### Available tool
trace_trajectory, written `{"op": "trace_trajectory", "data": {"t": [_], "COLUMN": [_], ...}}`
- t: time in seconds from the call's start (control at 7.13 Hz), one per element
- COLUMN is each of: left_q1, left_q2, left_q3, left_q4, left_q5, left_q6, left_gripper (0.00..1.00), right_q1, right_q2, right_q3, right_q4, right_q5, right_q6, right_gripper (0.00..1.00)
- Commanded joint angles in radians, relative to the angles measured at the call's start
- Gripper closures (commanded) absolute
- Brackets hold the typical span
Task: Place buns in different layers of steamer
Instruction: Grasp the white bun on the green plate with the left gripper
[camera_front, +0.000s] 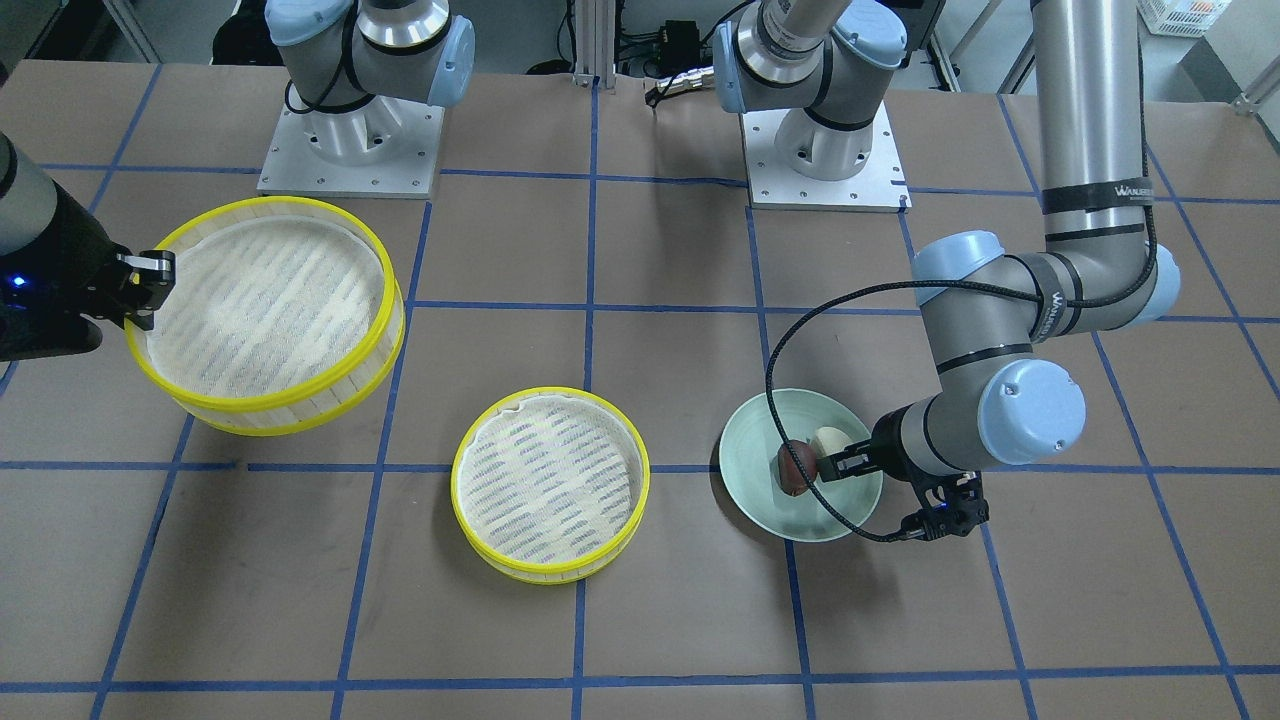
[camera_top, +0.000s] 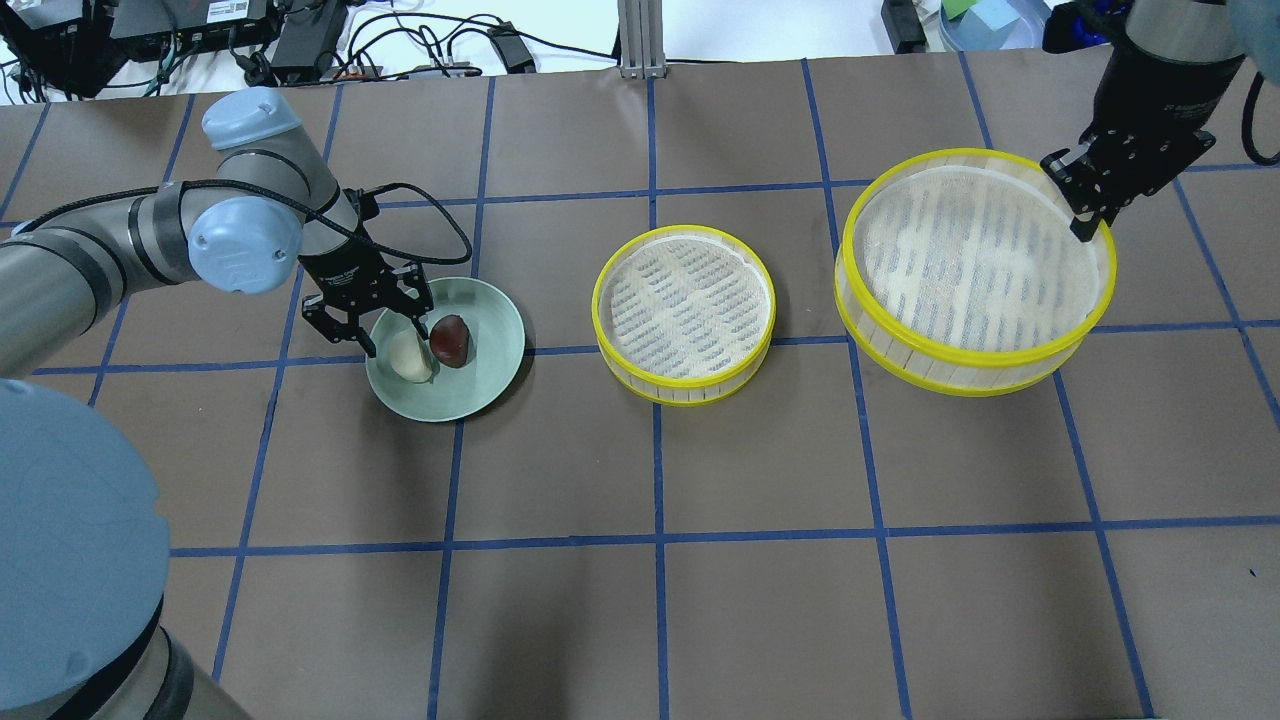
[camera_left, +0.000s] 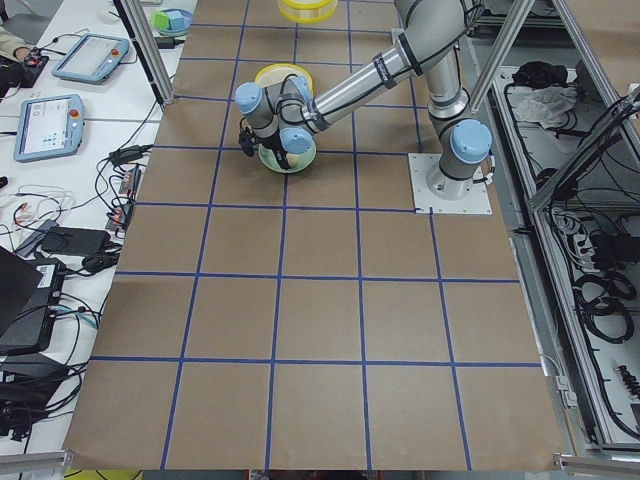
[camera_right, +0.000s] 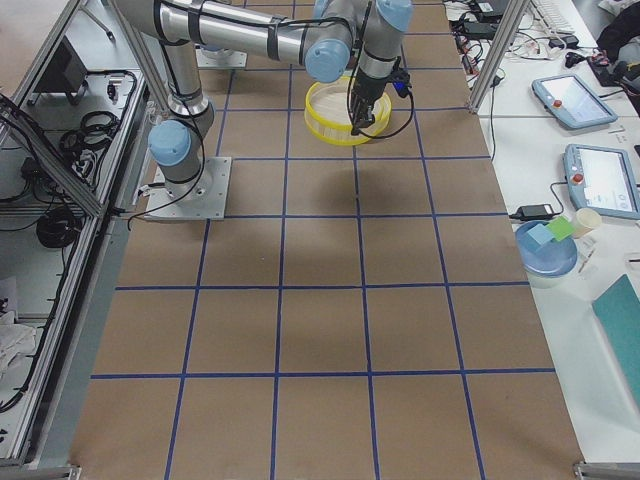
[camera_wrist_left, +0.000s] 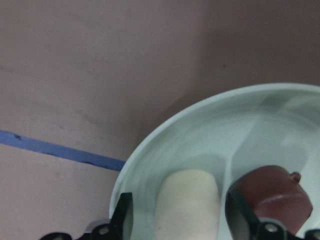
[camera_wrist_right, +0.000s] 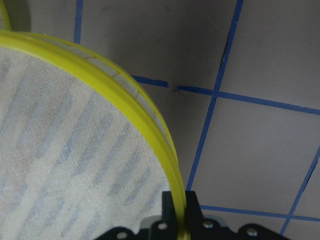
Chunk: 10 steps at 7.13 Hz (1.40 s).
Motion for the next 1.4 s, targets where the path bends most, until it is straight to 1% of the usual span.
{"op": "trace_trajectory", "data": {"t": [0.0,0.14,0.28,0.42,0.56,0.84,0.98,1.12,1.26], "left_q1": [-0.003,-0.003,-0.003,-0.003,-0.003,-0.003,-0.003,-0.003,-0.006], "left_q2": [-0.001,-0.001,-0.002,-0.007,-0.007,-0.005,0.022,0.053,0.088], "left_q3": [0.0,0.0,0.0,0.0,0.002,0.011,0.029,0.079,0.151], "left_q4": [0.001,0.001,0.0,0.0,-0.002,-0.003,-0.009,-0.044,-0.133], "left_q5": [-0.003,-0.003,-0.003,-0.003,-0.001,-0.003,0.0,0.011,0.013], "left_q6": [-0.018,-0.018,-0.018,-0.013,-0.006,0.008,0.005,0.005,0.005], "left_gripper": [0.29,0.29,0.35,0.81,1.0,1.0,1.0,1.0,1.0], "right_q1": [0.0,0.001,0.001,0.001,0.001,0.001,0.001,0.0,0.001], "right_q2": [0.0,0.0,0.0,0.0,0.0,0.0,0.0,0.0,0.0], "right_q3": [0.0,0.0,0.0,0.0,0.0,0.0,0.0,0.0,0.0], "right_q4": [-0.001,-0.001,-0.001,-0.001,0.0,0.0,0.0,0.0,0.0], "right_q5": [-0.001,-0.001,-0.001,-0.001,-0.001,-0.001,-0.001,-0.001,-0.001], "right_q6": [0.0,0.0,0.0,0.0,-0.001,0.0,0.0,0.0,0.0], "right_gripper": [1.0,1.0,1.0,1.0,1.0,1.0,1.0,1.0,1.0]}}
